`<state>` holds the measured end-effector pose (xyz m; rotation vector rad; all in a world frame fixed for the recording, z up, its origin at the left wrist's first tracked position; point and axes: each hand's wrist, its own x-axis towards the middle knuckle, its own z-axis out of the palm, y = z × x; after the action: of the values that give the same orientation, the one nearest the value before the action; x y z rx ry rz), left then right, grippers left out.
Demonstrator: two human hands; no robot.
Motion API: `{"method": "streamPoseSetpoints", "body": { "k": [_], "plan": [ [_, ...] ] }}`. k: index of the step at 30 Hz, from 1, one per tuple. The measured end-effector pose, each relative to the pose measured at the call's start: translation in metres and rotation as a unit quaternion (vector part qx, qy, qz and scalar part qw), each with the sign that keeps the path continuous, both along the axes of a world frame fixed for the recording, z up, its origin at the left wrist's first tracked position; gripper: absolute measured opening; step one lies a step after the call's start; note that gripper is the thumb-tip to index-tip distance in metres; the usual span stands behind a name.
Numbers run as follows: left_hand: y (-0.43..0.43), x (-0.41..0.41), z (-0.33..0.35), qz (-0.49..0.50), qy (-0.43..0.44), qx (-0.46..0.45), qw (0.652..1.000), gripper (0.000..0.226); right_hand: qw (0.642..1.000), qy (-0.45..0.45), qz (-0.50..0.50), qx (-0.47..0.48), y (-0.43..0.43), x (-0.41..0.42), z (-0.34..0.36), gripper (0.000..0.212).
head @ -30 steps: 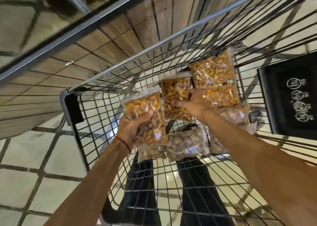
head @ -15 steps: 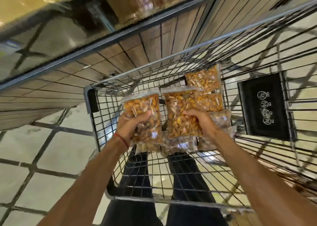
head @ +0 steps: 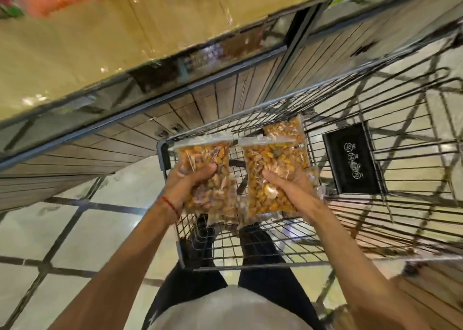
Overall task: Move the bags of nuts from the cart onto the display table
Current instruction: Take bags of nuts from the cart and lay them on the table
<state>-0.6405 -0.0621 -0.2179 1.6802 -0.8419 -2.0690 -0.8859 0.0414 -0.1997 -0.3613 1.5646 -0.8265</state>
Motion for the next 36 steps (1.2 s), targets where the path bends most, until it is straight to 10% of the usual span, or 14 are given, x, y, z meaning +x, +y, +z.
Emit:
{"method": "streamPoseSetpoints", "body": {
  "k": [13,22,26,36],
  "plan": [
    [0.022,0.067,0.064,-0.047,0.050,-0.030,0.997,0.038,0.996,0.076,0.010,-0.040,0.044,0.068,0.048,0.133],
    [0.111,0.137,0.085,0.103,0.046,-0.069,0.991,0.080,0.985,0.067,0.122,-0.100,0.052,0.114,0.075,0.098],
    [0.147,0.185,0.097,0.151,0.045,-0.076,0.985,0.072,0.973,0.060,0.179,-0.131,0.050,0.159,0.092,0.039],
    [0.166,0.360,0.107,0.277,0.036,-0.123,0.952,0.076,0.956,0.065,0.243,-0.151,0.020,0.325,0.117,0.040]
  ]
}}
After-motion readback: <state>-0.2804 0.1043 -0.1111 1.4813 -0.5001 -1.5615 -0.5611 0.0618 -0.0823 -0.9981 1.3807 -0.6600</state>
